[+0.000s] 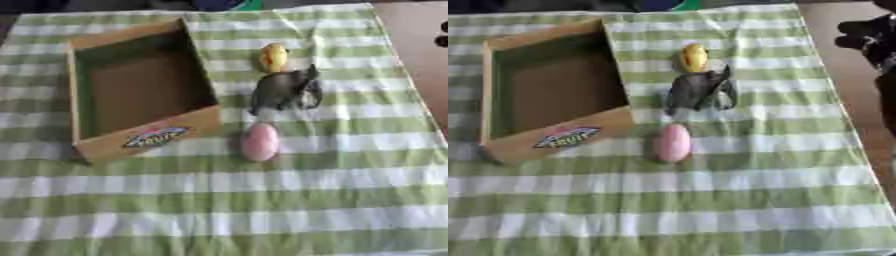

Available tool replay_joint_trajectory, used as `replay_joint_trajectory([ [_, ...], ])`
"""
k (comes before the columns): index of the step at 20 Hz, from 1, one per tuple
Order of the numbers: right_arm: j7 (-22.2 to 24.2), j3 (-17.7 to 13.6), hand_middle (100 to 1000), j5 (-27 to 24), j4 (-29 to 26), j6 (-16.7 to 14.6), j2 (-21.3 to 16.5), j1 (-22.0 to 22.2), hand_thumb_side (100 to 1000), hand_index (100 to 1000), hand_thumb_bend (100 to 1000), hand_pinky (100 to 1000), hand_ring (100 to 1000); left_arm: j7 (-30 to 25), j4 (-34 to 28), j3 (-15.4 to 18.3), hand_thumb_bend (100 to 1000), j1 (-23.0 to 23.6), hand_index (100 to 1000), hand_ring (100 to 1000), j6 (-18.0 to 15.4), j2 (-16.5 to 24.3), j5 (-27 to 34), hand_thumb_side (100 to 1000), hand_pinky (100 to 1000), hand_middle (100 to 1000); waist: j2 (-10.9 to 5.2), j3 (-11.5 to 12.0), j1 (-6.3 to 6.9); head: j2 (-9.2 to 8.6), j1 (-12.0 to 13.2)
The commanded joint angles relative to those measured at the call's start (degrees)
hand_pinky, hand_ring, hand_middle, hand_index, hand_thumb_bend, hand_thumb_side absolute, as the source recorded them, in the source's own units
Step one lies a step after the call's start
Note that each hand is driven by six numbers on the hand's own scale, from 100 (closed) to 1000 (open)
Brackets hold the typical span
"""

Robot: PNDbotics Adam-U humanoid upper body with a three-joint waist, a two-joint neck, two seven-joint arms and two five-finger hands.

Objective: Pick up objects on the table and place them in the box.

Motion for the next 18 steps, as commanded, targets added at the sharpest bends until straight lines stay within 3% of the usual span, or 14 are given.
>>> replay_joint_trajectory([
  [1,0.3,-0.3,550,-0.3,-1.1,0.0,-0.6,-0.3,981,865,100,750,760,-0.1,-1.1,-0.1,100,-0.2,794,677,-0.3,1.7,0.2,892,495,666,-0.73,-0.1,-0.06,-0.85,-0.2],
  [11,0.4,0.3,558,-0.1,-1.1,-0.3,-2.2,-1.6,987,877,100,749,764,-0.3,-1.1,-0.2,100,-0.4,791,676,0.1,1.9,0.4,894,494,664,-1.1,0.0,-0.43,-0.4,-0.7],
  [18,0.9,4.2,593,5.6,-0.5,-0.9,-12.4,-5.9,997,887,100,744,782,-0.7,-1.1,-0.6,100,-0.2,790,677,0.4,2.5,0.4,893,493,664,-1.66,-0.1,-0.99,0.59,-1.7],
])
